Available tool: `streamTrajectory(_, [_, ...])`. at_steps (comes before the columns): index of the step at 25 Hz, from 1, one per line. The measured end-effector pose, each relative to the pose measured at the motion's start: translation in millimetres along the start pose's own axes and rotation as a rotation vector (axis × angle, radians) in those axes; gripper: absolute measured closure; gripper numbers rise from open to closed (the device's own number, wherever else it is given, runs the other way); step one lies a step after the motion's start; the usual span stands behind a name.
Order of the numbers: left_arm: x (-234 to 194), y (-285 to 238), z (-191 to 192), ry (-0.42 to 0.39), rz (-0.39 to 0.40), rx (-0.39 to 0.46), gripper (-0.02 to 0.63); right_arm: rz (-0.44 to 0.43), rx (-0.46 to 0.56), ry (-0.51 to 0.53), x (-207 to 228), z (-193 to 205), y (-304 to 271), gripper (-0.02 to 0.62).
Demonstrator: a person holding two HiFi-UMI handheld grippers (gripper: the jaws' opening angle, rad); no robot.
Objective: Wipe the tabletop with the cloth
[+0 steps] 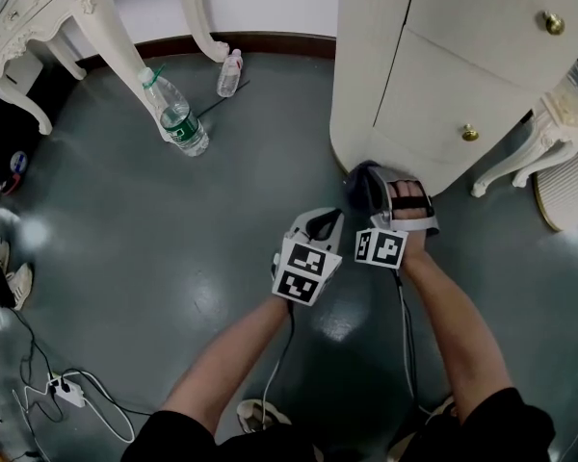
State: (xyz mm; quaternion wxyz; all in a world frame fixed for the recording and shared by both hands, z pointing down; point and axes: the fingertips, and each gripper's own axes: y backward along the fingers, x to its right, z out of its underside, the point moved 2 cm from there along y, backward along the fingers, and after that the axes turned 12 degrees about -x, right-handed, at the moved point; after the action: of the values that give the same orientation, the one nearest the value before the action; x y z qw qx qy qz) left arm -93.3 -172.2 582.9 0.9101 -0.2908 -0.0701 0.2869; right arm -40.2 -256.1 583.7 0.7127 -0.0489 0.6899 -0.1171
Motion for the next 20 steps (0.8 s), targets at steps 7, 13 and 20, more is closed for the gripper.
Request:
streamTrajectory(7, [12,4,-18,-0.018,0.004,0.031,0.598,0.079,0.005,-0.126,48,8,20,0.569])
streamTrajectory(13, [17,10,-36,-0.013,0.011,0.076,0.598,0.159,0.053,-0.215,105,12,49,0.569])
streamTrajectory(20, [25,23,-76,-0.033,0.010,0.168,0.598,0.247,0.121,-0.279,193,15,83,0.569])
